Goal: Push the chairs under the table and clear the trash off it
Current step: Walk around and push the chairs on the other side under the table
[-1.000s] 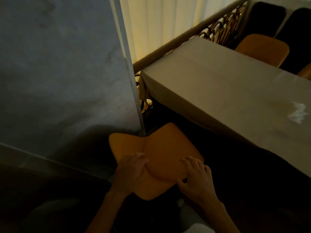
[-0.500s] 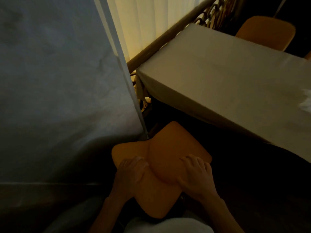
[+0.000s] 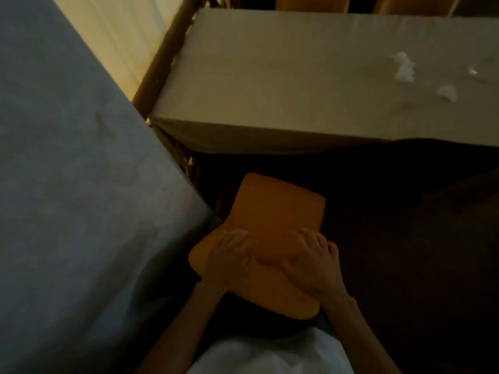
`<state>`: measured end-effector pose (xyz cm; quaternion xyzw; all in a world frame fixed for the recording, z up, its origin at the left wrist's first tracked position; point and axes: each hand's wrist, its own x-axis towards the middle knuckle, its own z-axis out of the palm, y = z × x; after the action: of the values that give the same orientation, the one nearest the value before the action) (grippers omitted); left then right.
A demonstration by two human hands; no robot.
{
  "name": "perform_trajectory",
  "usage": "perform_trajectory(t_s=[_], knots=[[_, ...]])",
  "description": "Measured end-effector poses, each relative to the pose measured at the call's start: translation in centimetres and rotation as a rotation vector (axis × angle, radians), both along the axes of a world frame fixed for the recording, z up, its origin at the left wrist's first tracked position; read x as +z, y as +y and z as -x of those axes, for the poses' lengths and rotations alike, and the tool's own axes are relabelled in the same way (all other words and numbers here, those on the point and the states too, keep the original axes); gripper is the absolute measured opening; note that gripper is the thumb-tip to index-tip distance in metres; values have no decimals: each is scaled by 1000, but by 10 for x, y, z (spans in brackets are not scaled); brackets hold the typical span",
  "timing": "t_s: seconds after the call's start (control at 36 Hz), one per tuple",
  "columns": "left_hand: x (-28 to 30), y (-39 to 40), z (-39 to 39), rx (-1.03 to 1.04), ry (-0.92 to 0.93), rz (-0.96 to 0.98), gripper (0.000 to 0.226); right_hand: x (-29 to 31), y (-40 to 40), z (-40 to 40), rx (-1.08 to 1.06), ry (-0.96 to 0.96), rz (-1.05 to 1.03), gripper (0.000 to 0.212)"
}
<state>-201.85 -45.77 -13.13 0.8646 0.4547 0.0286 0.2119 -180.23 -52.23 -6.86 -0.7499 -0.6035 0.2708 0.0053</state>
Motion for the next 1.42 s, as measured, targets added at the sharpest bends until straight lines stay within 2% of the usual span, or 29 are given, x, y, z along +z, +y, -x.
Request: perform_trajectory(t_s=[0.11,0.31,0.42,0.58,0.89,1.08,1.33,1.42], knots=[[-6,-7,27,-4,-59,3,37,-3,-20,15,-64,31,17,71],[-26,-36,75,-29,24,5,32,-26,-59,45,-27,75,89,65],[-24,-34,80,-91,-29,-5,34,-41,-80,63,-77,100,144,68],[-25,-31,104,-162,-32,-6,46,-51,-96,88,-136,91,134,84],[-26,-25,112,-136,10,-8,51,-55,-95,109,-276,16,76,68],[-32,-23,113,-154,47,-2,54,-65,-94,107,-239,-49,50,62],[-29,-17,94,-111,42,26,53,-58,-82,85,-163,-65,106,91],[-29,-13,81,-99,31,36,55,-56,-75,71,-162,-61,79,90]])
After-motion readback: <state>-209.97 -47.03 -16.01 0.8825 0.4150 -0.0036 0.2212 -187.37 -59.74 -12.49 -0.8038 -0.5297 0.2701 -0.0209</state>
